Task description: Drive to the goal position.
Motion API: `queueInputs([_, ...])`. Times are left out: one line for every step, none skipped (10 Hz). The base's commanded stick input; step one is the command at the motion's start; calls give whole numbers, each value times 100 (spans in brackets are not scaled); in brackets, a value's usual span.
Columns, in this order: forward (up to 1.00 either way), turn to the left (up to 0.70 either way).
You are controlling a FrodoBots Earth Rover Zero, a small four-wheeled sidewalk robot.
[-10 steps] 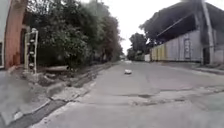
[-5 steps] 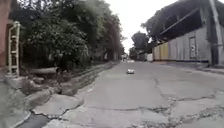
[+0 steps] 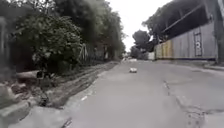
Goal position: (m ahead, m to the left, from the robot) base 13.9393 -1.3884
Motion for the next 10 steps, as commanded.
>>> queueInputs([100, -8])
queueInputs([100, 0])
queueInputs([100, -16])
queueInputs([100, -39])
queueInputs([100, -28])
queueInputs([100, 0])
queueInputs([100, -18])
queueInputs([100, -35])
queueInputs([100, -27])
queueInputs([100, -13])
